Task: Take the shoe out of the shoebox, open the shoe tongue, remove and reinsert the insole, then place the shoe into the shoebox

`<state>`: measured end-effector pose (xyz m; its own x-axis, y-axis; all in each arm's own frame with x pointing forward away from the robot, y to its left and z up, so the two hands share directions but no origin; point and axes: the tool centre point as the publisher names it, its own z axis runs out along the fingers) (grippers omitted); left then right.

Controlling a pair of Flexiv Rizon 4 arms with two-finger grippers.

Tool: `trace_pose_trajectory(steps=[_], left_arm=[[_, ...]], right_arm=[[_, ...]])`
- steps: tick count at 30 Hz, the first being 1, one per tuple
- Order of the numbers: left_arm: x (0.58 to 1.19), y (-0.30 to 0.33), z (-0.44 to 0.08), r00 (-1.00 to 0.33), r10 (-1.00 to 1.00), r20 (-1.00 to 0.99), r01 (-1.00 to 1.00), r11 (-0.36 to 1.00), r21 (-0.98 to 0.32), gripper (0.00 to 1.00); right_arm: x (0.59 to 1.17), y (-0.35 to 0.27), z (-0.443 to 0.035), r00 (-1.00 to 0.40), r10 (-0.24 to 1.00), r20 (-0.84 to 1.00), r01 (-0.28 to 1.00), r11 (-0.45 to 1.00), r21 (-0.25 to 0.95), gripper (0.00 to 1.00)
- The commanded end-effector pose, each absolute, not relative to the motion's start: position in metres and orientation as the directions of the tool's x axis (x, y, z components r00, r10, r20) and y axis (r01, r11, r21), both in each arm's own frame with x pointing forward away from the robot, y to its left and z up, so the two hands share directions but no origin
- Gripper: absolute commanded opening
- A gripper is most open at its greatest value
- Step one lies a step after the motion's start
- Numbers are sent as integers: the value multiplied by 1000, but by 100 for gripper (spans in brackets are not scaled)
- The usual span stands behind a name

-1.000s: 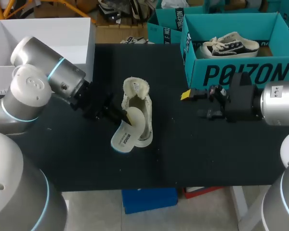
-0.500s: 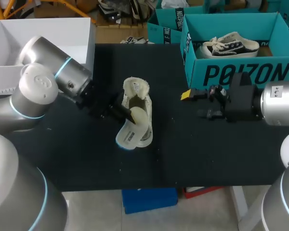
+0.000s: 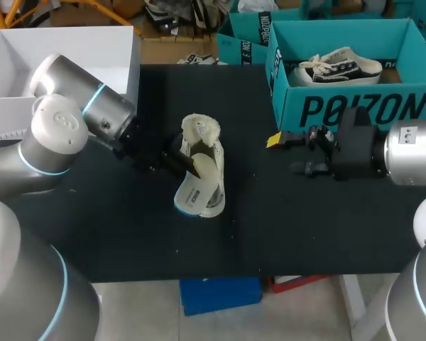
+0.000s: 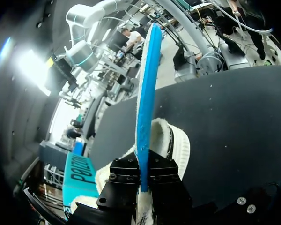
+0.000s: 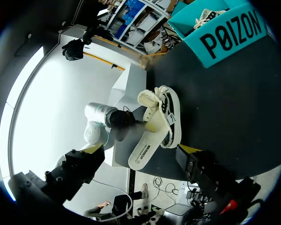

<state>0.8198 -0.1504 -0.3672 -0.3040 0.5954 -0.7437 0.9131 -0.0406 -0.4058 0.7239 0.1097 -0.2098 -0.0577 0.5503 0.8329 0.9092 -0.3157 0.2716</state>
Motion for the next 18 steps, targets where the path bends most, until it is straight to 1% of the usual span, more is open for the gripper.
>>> trace_pose_trajectory(steps=[1, 13, 14, 16, 18], left_arm=[[822, -152, -370, -304, 595, -744, 916, -33, -401, 0], [832, -159, -371, -297, 596, -746, 920, -30, -390, 0], [832, -160, -370, -294, 596, -747, 921, -31, -388, 15], [830, -162, -366, -289, 596, -749, 923, -33, -383, 37], [829, -163, -363, -283, 594, -753, 925, -38, -377, 49]], right_arm=[[724, 110, -210, -58, 550, 833, 909, -315, 271, 100], [724, 110, -210, -58, 550, 833, 909, -315, 271, 100], [724, 110, -210, -58, 550, 833, 909, -315, 271, 100], [724, 110, -210, -58, 550, 833, 909, -315, 271, 100], [724, 110, -210, -58, 550, 833, 909, -315, 271, 100]])
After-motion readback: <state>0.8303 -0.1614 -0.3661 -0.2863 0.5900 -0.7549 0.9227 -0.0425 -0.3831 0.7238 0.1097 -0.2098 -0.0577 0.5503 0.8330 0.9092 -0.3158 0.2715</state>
